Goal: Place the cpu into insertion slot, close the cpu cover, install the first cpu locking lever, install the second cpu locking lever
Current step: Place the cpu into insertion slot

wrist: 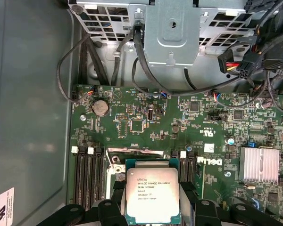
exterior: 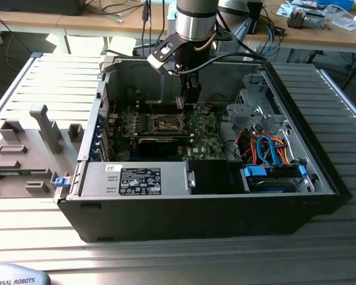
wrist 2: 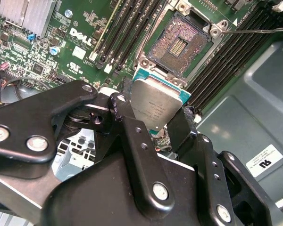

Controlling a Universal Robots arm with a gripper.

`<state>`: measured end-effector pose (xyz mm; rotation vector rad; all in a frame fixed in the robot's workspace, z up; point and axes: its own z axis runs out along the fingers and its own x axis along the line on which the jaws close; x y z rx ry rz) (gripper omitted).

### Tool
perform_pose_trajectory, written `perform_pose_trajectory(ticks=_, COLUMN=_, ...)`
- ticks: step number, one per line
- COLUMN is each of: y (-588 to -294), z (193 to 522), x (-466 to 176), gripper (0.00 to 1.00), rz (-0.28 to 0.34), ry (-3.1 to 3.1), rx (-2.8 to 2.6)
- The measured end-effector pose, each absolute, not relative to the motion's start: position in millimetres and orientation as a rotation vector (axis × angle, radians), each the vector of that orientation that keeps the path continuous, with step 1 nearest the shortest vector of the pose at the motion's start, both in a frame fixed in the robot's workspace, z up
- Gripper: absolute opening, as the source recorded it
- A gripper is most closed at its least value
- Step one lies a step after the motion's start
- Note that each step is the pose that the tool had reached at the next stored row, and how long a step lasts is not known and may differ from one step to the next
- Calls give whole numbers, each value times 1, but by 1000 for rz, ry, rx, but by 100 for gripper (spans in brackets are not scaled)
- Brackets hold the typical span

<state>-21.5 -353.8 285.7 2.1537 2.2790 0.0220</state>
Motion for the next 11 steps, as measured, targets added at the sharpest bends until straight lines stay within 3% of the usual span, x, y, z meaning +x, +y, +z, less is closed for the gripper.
perform_pose_trajectory(ticks=11, y=-354, z=281, x=-21, gripper=54, rz=22, ry=2279, rx=2154)
